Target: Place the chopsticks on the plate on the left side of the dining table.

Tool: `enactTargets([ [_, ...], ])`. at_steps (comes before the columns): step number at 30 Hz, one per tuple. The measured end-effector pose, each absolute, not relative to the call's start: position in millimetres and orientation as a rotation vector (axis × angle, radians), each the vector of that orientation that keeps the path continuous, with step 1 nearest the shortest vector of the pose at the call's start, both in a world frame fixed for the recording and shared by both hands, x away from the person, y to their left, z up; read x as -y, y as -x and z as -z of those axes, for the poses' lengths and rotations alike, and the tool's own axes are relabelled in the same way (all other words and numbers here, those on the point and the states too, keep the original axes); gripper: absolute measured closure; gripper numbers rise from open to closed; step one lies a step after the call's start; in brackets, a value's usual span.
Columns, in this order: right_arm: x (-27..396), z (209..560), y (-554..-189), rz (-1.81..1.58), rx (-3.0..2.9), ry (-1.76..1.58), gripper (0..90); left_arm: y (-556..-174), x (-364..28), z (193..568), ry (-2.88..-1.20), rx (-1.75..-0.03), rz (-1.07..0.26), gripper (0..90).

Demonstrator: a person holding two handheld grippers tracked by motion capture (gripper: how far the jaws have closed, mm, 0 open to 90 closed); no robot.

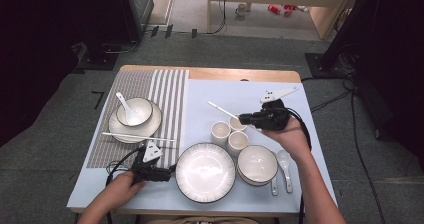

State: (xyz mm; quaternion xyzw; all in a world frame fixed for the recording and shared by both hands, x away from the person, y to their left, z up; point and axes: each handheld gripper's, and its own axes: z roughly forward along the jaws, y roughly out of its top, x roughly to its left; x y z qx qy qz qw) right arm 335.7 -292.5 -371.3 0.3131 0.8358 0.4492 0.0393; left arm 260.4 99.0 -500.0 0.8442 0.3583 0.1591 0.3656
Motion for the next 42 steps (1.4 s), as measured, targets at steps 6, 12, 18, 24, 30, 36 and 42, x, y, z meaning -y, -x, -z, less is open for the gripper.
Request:
enactTargets([
  [6,287,372,-339,-1.41,-2.576,-0.936,85.0,-260,-99,500,-2.17,-0.921,-0.409,13.2],
  [12,277,369,-341,-1.402,-2.597,-0.9,84.9,-260,-99,500,-2.171,-0.921,-0.409,13.2],
  [18,270,366,-342,-1.41,-2.607,-0.888,84.9,-260,-99,500,-2.17,-0.921,-0.408,13.2],
  [24,264,364,-344,-1.407,-2.619,-0.873,85.0,-260,-99,500,-2.17,-0.921,-0.409,13.2],
  [30,256,363,-347,-1.4,-2.629,-0.858,84.9,-260,-99,500,-2.171,-0.921,-0.409,13.2],
  [36,249,364,-350,-1.384,-2.644,-0.841,84.9,-260,-99,500,-2.171,-0.921,-0.409,13.1],
  [42,239,357,-351,-1.387,-2.652,-0.818,84.9,-260,-99,500,-2.171,-0.92,-0.412,13.2],
])
